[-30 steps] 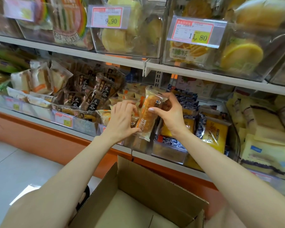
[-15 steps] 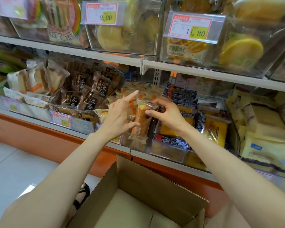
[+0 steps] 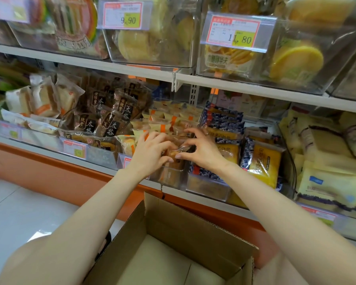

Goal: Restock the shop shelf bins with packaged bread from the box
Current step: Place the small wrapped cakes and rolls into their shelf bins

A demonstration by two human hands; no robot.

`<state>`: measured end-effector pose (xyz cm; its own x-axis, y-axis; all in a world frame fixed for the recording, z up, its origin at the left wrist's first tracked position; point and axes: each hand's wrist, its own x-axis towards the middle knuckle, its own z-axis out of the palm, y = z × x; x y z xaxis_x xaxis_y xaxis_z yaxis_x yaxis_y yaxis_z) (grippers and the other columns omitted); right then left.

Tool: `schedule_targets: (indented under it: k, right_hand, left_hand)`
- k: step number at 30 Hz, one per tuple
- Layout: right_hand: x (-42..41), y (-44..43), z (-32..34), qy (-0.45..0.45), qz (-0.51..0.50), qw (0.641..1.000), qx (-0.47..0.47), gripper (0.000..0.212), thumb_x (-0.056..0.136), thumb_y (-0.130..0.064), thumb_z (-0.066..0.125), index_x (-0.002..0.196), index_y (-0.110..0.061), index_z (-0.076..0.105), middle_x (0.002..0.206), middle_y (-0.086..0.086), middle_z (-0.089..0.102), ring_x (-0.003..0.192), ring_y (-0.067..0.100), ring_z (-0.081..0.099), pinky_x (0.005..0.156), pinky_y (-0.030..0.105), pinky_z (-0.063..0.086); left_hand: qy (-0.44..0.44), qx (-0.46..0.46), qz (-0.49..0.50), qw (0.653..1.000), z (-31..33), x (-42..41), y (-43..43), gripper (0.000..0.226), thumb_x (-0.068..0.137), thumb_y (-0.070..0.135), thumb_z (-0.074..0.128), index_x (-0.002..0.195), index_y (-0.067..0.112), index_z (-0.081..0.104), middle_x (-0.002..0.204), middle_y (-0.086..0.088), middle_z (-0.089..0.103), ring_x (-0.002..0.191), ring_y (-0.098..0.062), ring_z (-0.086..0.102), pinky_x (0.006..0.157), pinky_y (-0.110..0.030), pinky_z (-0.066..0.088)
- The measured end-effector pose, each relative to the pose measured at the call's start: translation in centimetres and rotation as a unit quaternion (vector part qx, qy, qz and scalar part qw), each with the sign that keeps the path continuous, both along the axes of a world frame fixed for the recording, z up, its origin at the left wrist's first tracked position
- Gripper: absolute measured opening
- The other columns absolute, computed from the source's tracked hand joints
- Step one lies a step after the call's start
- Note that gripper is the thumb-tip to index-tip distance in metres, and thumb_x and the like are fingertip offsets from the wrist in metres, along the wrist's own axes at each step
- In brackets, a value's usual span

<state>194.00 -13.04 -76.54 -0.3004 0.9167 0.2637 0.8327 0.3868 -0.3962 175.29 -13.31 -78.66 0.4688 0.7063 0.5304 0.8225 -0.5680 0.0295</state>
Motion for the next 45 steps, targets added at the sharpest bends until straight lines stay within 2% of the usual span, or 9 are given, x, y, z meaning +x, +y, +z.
schedule_targets:
  k: [6,11,14,18,23,28,32,40,45]
  right_hand:
    - [-0.4,-0.2,0.2,-0.016,0.007,1.0,-0.011,0.041,0.075,-0.054,0.07,0.101,-0.024,0.073,0.145,-0.008,0.038,0.136,0.02,0.022,0.112,0.045,0.023]
    - [1.1,0.6,2.1,0.138,-0.026,0.99,-0.004,0.029,0.084,-0.046,0.064,0.107,-0.028,0.068,0.13,-0.005,0.053,0.121,0.011,0.042,0.101,0.033,0.033]
    - [2.2,2.5,2.4,0.086,-0.108,0.99,0.038,0.028,0.09,-0.037,0.06,0.116,-0.025,0.064,0.128,-0.001,0.055,0.123,0.019,0.043,0.102,0.032,0.033]
    - [2.3,5.0,2.2,-0.019,-0.144,0.988,0.042,0.034,0.094,-0.033,0.055,0.126,-0.023,0.058,0.136,0.0,0.05,0.129,0.023,0.039,0.11,0.035,0.028]
    - [1.7,6.8,1.6,-0.052,-0.154,0.985,0.052,0.032,0.096,-0.036,0.051,0.122,-0.022,0.063,0.132,0.003,0.051,0.122,0.024,0.042,0.099,0.035,0.034]
    - [1.8,7.9,2.2,-0.02,-0.147,0.986,0.074,0.024,0.089,-0.034,0.062,0.1,-0.015,0.074,0.113,0.004,0.061,0.103,0.02,0.053,0.079,0.026,0.035]
    - [1.3,7.9,1.9,0.021,-0.136,0.986,0.096,0.022,0.087,-0.033,0.066,0.094,-0.014,0.074,0.105,0.001,0.061,0.097,0.017,0.053,0.08,0.028,0.037]
    - [0.4,6.8,4.5,0.253,-0.113,0.96,0.039,0.011,0.085,-0.022,0.068,0.093,-0.014,0.071,0.099,0.004,0.067,0.092,0.016,0.061,0.082,0.027,0.05]
    - [-0.1,4.2,5.1,0.329,-0.059,0.942,0.009,0.005,0.082,-0.015,0.071,0.081,-0.019,0.069,0.1,0.002,0.065,0.095,0.01,0.057,0.081,0.016,0.04]
  left_hand:
    - [0.001,-0.033,-0.004,0.999,0.5,-0.6,0.0,0.03,0.069,0.033,0.078,0.097,0.023,0.072,0.109,-0.003,0.064,0.107,-0.031,0.056,0.097,-0.054,0.035]
    - [-0.038,0.002,-0.024,0.999,1.4,-0.9,-0.1,0.058,0.076,0.057,0.052,0.123,0.024,0.056,0.114,-0.002,0.061,0.108,-0.024,0.054,0.094,-0.045,0.037]
    - [-0.018,-0.03,-0.021,0.999,2.1,-0.4,0.2,0.075,0.072,0.066,0.045,0.131,0.021,0.051,0.129,-0.004,0.056,0.123,-0.026,0.049,0.105,-0.052,0.027]
    - [0.001,-0.079,0.005,0.997,2.7,0.9,1.4,0.094,0.068,0.085,0.011,0.135,0.03,0.047,0.144,0.007,0.043,0.138,-0.014,0.03,0.114,-0.05,0.009]
    - [0.049,-0.125,0.025,0.991,2.6,1.4,3.1,0.108,0.057,0.089,-0.013,0.138,0.041,0.038,0.15,0.012,0.033,0.142,-0.01,0.018,0.116,-0.053,0.001]
    - [0.069,-0.14,0.036,0.987,2.9,1.3,3.0,0.101,0.058,0.088,-0.001,0.138,0.04,0.04,0.15,0.006,0.036,0.143,-0.013,0.019,0.115,-0.054,0.002]
    - [0.057,-0.143,0.036,0.987,3.3,1.2,2.7,0.106,0.055,0.091,0.001,0.137,0.038,0.042,0.15,0.005,0.035,0.143,-0.014,0.019,0.116,-0.053,0.003]
    - [0.033,-0.166,0.036,0.985,3.5,1.0,1.6,0.097,0.065,0.085,0.015,0.14,0.028,0.036,0.15,0.001,0.034,0.141,-0.018,0.022,0.116,-0.048,0.009]
    - [-0.212,-0.193,0.058,0.956,4.5,0.8,0.7,0.08,0.077,0.051,0.067,0.136,0.009,0.032,0.139,-0.009,0.045,0.128,-0.025,0.043,0.108,-0.039,0.033]
